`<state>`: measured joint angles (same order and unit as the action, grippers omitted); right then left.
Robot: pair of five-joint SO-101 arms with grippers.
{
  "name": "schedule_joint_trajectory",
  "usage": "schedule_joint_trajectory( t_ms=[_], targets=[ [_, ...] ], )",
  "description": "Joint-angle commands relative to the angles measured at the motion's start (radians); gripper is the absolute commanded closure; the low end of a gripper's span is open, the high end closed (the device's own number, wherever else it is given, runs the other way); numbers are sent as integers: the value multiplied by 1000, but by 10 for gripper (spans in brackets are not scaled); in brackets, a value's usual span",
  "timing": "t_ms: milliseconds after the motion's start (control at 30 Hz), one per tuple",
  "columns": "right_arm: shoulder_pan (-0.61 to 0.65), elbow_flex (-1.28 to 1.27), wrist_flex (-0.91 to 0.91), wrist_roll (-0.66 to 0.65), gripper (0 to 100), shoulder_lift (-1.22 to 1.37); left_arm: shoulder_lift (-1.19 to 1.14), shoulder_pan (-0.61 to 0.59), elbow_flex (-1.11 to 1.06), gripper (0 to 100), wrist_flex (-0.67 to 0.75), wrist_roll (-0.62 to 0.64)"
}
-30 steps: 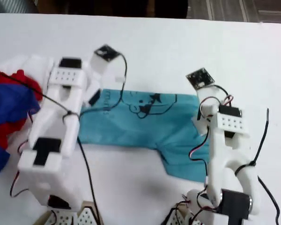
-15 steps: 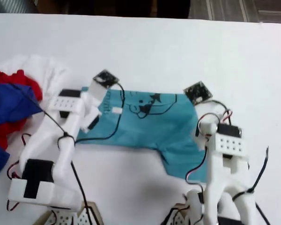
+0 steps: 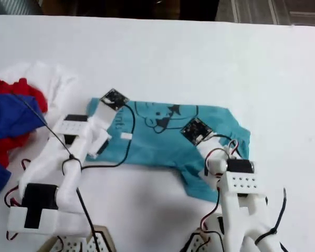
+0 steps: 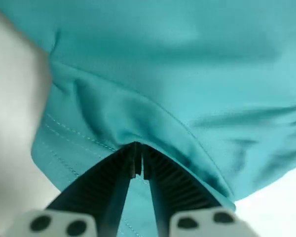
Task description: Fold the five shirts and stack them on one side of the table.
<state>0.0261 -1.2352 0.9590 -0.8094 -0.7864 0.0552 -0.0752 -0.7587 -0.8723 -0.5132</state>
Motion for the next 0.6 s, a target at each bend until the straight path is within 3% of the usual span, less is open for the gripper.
schedule_joint_trajectory(
  t_ms=[0, 367, 567],
  targets=[
    [10, 48, 64, -8, 978, -73, 18, -17, -5, 973, 8, 9],
    [237, 55, 321, -104, 971, -170, 18, -17, -5, 973, 8, 9],
    [265, 26, 320, -104, 822, -170, 18, -15, -5, 973, 8, 9]
  ],
)
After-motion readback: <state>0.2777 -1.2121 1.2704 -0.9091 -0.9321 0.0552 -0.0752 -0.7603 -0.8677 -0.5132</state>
